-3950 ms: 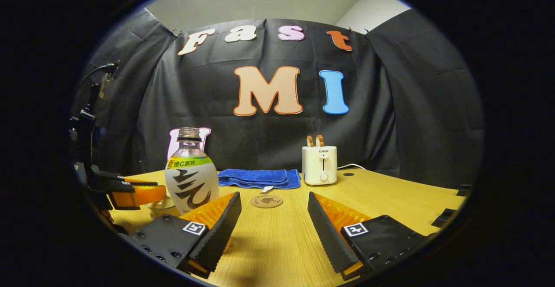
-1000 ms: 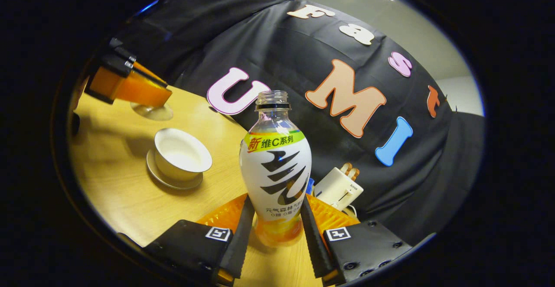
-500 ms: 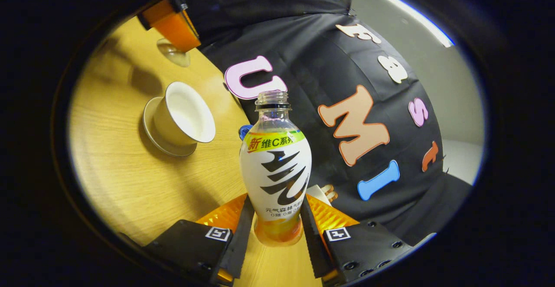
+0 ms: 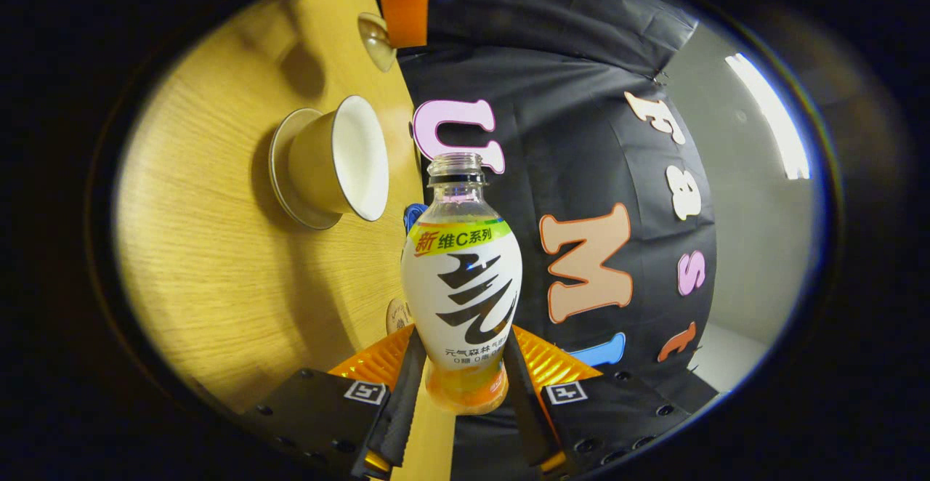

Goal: Open the teacup lid with one hand, grasp the water bottle and pour water into the teacup with the other hand; after pouring, place the water bottle on the coaster and then close the teacup lid.

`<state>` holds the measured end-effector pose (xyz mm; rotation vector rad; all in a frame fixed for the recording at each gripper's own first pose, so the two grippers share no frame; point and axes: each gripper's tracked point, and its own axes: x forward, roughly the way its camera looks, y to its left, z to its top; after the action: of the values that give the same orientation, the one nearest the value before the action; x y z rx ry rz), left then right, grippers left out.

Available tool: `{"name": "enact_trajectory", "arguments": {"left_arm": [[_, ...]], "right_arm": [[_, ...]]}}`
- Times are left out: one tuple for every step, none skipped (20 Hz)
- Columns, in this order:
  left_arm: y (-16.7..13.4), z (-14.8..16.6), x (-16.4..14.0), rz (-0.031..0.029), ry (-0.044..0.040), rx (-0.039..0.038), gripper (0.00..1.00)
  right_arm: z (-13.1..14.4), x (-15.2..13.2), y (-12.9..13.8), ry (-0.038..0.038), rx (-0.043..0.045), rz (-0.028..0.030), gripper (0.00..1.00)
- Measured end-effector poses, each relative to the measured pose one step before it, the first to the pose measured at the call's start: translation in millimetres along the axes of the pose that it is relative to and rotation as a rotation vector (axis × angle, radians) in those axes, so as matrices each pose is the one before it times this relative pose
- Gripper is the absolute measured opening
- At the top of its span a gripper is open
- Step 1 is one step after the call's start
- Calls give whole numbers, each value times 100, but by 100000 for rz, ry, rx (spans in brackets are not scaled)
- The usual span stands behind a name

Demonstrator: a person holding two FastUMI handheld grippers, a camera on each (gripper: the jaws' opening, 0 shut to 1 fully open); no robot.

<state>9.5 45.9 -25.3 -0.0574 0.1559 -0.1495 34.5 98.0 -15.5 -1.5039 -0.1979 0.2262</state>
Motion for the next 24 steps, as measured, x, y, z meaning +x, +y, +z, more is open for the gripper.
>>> {"name": "enact_trajectory", "arguments": {"left_arm": [[-45,24,-55,-62,-114,-281,23],[-77,15,-72,-215,-128,-119,23],[-12,3,-132,-97,-36,0,23],[133,-100,-28,163,169,193,23],[82,-275,22,46,299,-30,23],[96,-142,-127,247,683,-85,23],[68,260,66,-66,-745,-256,23],[13,-80,-131,208,319,-204,23],[24,-102,-32,-55,328,-43,23],[-6,15,-38,-54,-61,-136,24],[-93,41,-17,-265,78,-254,23],[-17,66,-63,-194,-77,-398,23],[56,86,-23,57,-261,-116,23],[40,124,-8,233,-113,303,23],[59,-37,9,32,22,30,23],[-65,86,-35,-317,-110,-523,23],[-149,52,-2,-266,-1,-554,23],[-41,-90,71,-100,93,-254,23],[-15,14,-4,134,-53,137,23],[66,-26,-36,42,287,171,23],[30,30,-44,31,20,-149,23],[-79,-9,4,-77,85,-43,23],[-1,55,8,61,-33,123,23],[37,-1,-9,-10,-178,31,23]], "right_arm": [[178,-19,-8,-454,-2388,304,64],[122,341,212,-582,-1948,45,64],[29,256,168,-142,-1370,205,63],[-188,310,169,-176,-1093,70,63],[-37,86,-110,-283,-1542,-265,63],[314,-49,-471,-520,-2724,-917,63],[208,10,-345,-832,-3724,-1090,64],[34,87,-346,-657,-3690,-981,65],[-22,174,-120,-464,-2834,-219,65],[-76,355,93,-399,-2096,129,65],[-56,157,-48,-456,-1893,277,65],[48,-66,-208,-184,-1960,188,65],[119,48,-140,-343,-1791,-103,65],[-41,233,-70,-395,-1626,247,65],[58,74,-77,-426,-1516,159,65],[86,59,-74,-666,-1958,-40,65],[148,58,-277,-724,-3094,-359,63],[61,-55,-191,-655,-3137,-443,63],[-8,-14,-78,-232,-2645,279,64],[31,203,-104,-796,-2081,129,64],[-32,94,-87,-462,-1262,338,64],[-109,134,-85,26,-846,242,65],[-9,98,-204,-118,-907,-519,65],[194,-121,-161,-231,-1420,-990,64]]}}
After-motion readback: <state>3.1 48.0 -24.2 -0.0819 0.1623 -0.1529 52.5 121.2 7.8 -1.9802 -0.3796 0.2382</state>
